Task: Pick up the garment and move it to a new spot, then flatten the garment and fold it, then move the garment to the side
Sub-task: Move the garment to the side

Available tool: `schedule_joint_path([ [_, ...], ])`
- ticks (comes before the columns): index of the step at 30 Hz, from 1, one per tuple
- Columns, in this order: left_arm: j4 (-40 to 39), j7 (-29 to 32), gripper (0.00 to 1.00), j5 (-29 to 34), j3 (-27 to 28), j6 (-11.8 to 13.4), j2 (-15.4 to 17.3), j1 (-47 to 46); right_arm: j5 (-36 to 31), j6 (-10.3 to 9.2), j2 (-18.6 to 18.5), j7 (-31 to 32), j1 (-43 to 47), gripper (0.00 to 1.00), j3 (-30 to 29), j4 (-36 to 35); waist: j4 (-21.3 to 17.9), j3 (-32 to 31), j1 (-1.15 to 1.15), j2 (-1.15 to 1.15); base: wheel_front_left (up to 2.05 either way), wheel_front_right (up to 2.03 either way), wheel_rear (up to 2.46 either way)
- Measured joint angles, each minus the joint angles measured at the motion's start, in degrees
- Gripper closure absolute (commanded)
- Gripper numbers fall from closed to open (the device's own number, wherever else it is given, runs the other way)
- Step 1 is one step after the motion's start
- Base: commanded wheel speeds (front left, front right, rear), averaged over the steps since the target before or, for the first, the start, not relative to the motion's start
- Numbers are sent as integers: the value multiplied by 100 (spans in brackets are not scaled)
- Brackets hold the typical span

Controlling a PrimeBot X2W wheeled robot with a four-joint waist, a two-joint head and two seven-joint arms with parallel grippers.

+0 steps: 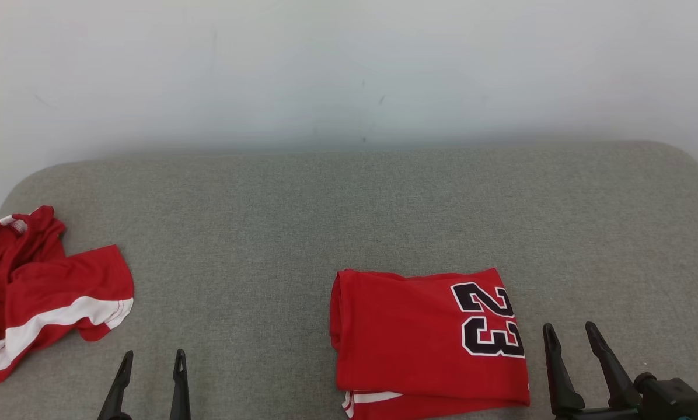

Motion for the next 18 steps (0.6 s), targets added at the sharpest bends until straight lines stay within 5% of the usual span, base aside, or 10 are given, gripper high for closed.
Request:
schedule_joint_path([
  [10,-8,0,0,-22,-27,8,0,-41,2,0,-59,354,-414,0,-69,145,55,59,0,0,0,0,0],
  [18,16,0,0,-64,-159,9,-29,-245,107,0,-178,1241,-1161,0,-140,813,196,246,0,0,0,0,0],
])
